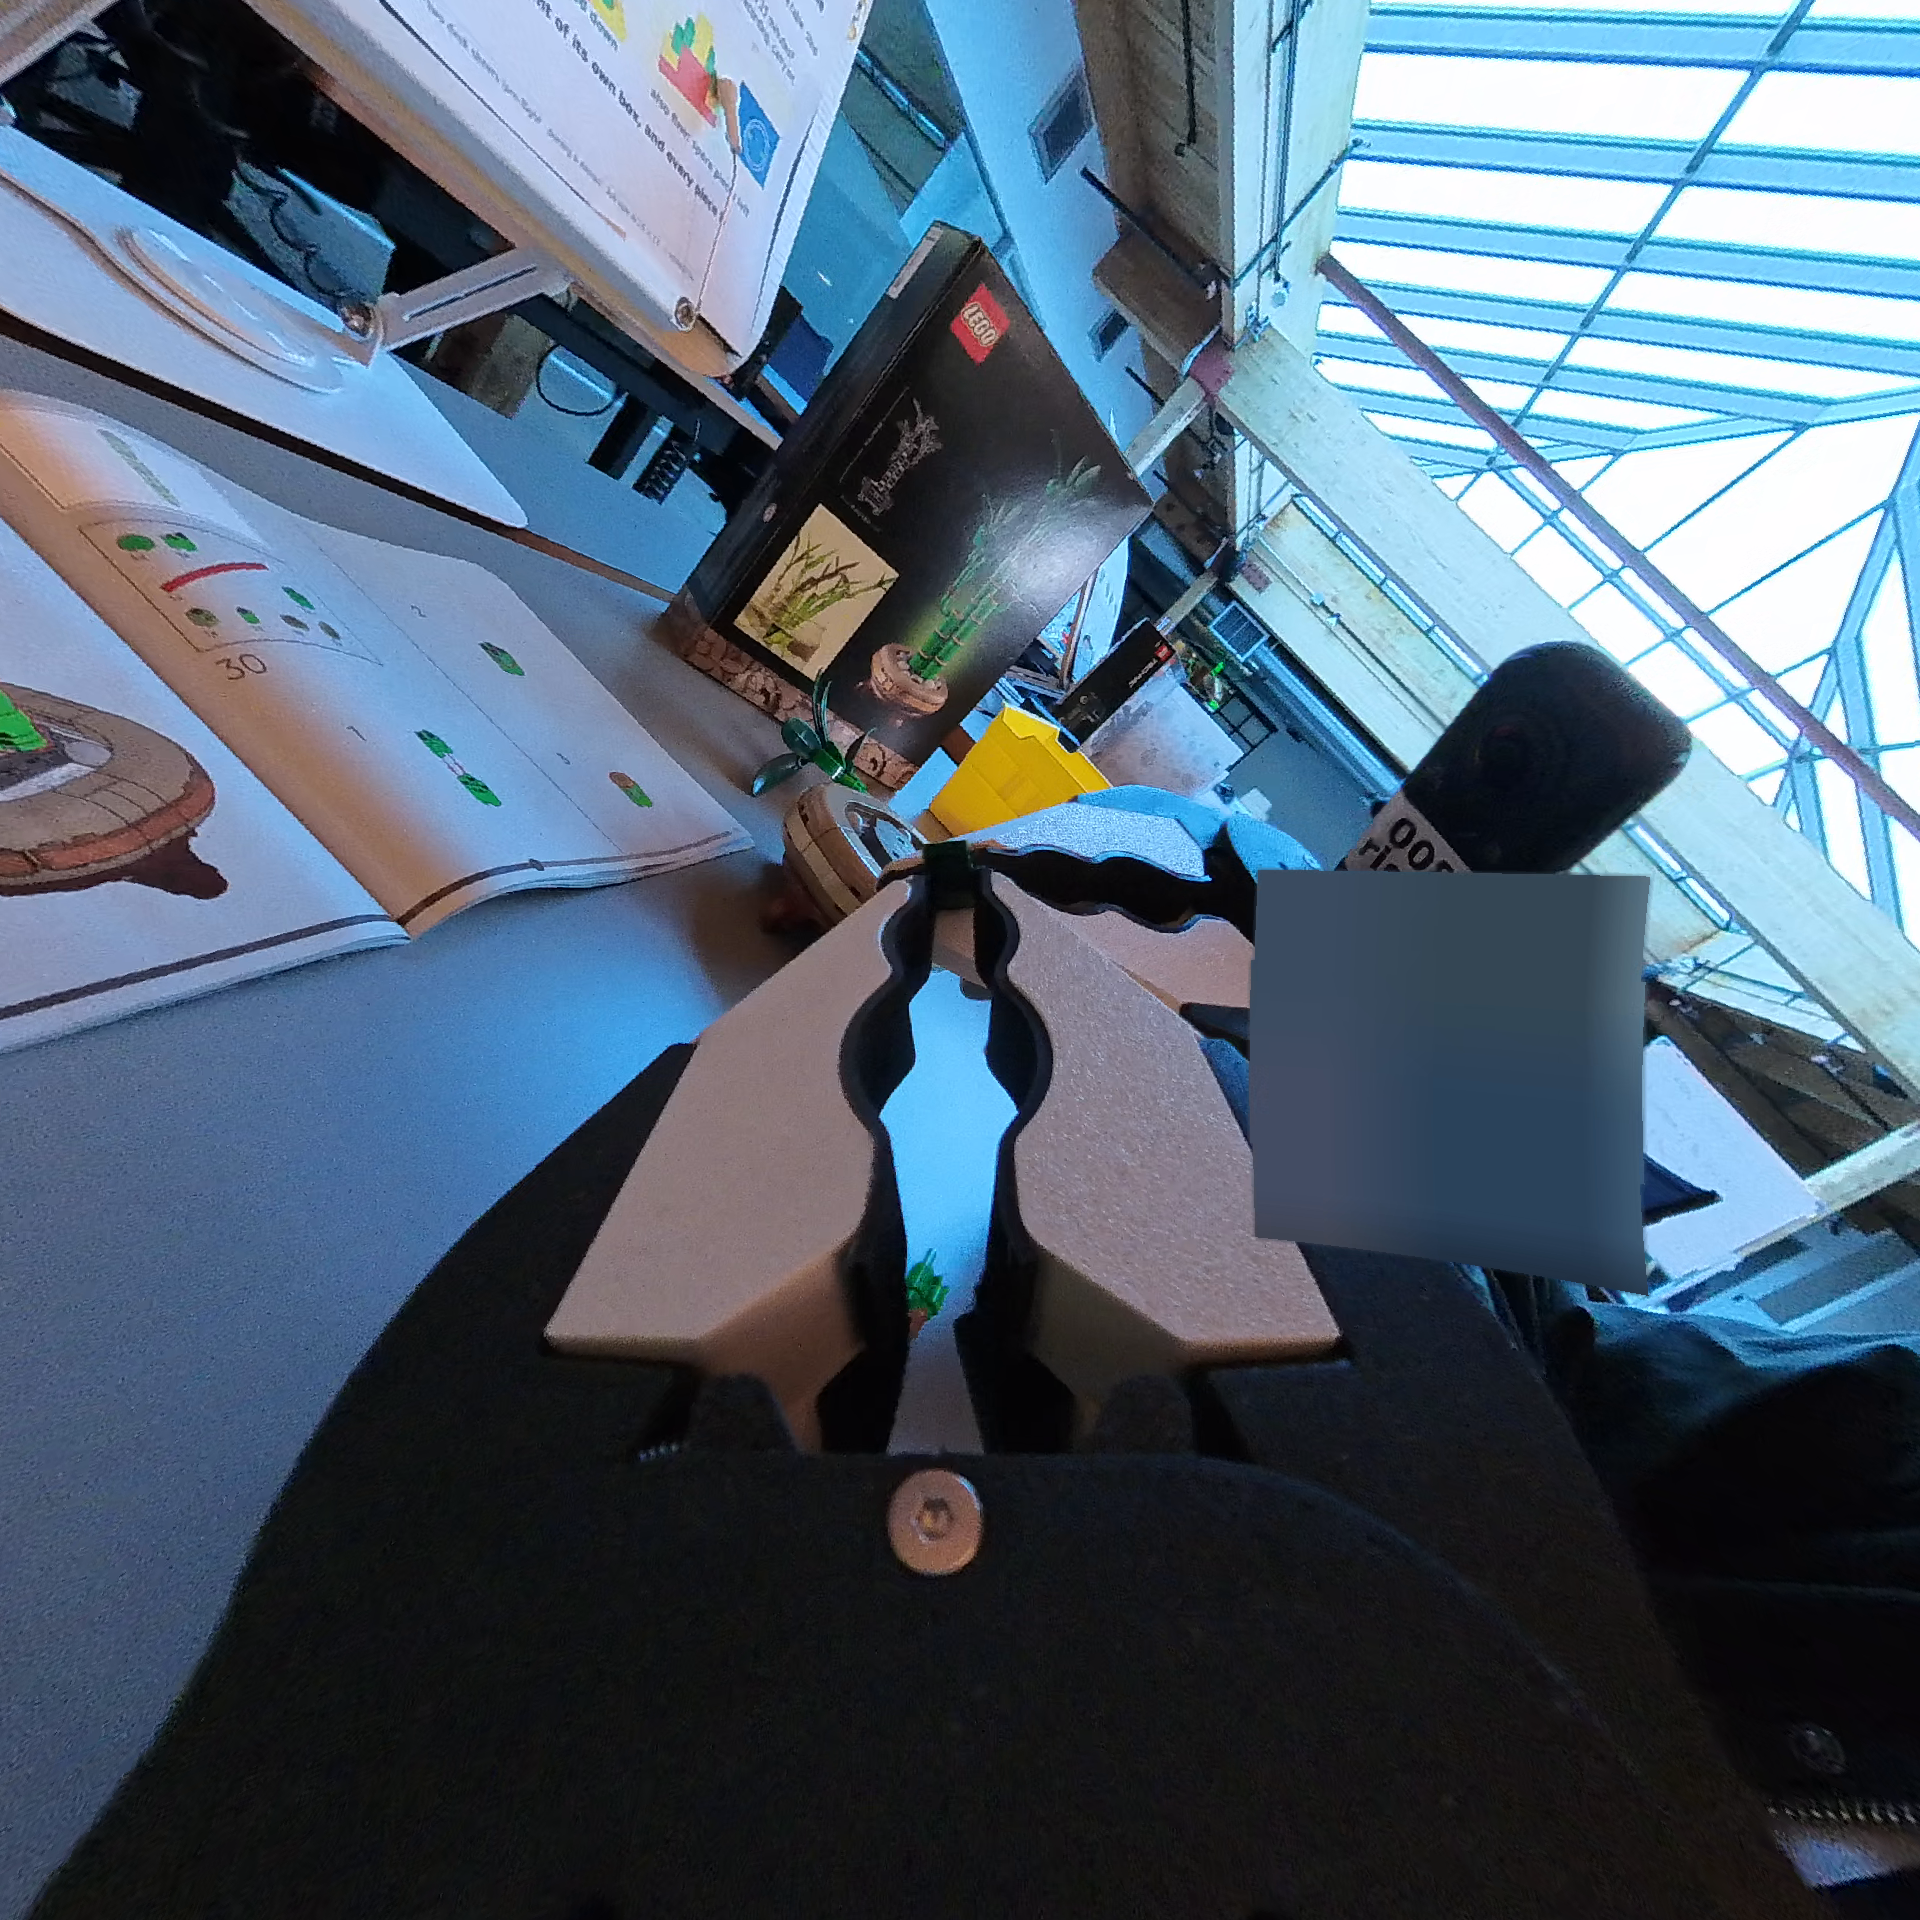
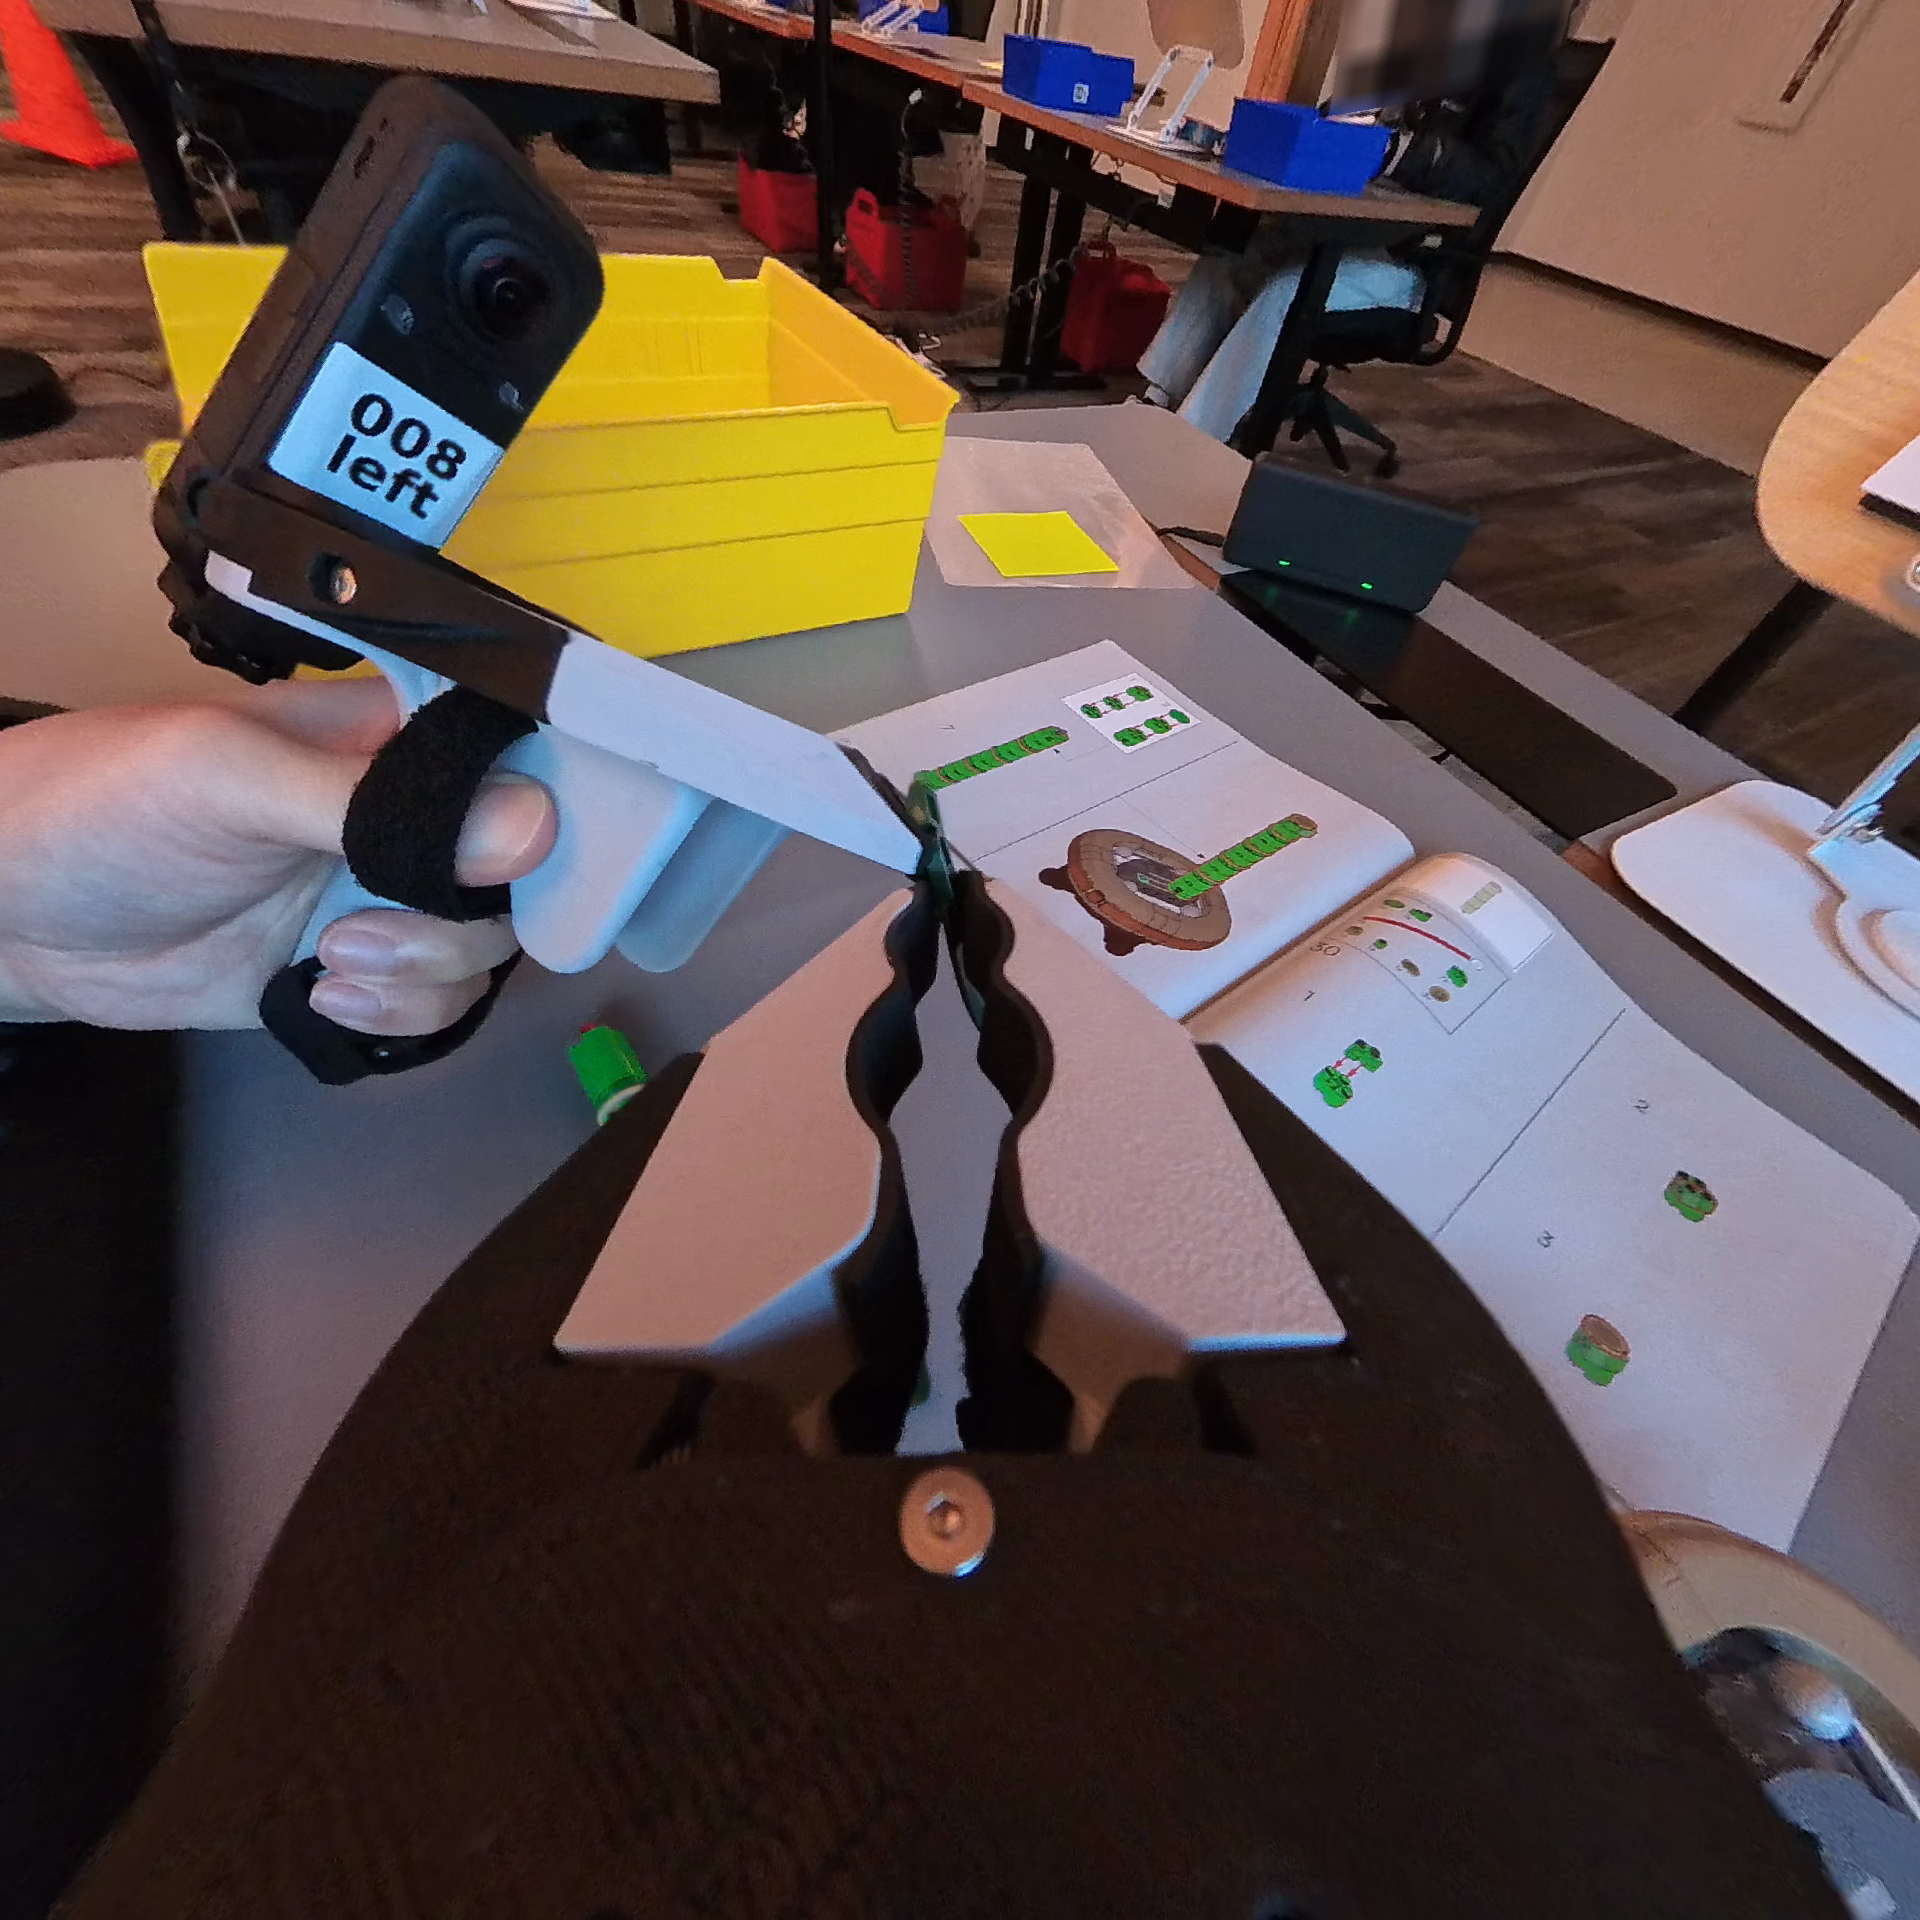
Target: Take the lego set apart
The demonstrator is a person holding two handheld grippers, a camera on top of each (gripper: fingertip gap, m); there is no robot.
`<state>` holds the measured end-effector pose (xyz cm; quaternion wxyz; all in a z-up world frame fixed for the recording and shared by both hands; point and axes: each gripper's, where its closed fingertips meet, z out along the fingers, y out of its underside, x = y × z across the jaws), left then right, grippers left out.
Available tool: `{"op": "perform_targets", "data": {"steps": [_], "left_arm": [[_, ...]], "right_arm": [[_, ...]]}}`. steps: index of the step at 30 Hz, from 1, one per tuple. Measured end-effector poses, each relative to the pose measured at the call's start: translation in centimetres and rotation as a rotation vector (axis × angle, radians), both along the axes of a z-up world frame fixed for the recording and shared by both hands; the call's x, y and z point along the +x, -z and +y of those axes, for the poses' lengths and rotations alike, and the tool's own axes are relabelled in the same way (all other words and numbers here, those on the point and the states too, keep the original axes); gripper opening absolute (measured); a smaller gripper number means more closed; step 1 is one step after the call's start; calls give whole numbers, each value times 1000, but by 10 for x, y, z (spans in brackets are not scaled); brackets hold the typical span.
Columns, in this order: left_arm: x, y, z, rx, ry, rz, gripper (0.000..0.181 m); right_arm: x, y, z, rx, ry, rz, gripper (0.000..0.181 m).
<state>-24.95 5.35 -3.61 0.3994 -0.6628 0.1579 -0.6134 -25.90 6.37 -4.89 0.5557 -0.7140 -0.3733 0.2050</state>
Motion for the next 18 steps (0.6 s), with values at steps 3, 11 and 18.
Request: {"op": "perform_targets", "data": {"steps": [3,11,18], "left_arm": [[1,0,-1,18,-11,22,6],[-1,8,2,-172,38,-118,6],[0,-6,-4,47,18,-4,6]], "right_arm": [[0,0,-1,-20,-9,26,2],[0,8,1,-66,-10,31,3],[0,-5,-5,-46,-73,108,3]]}}
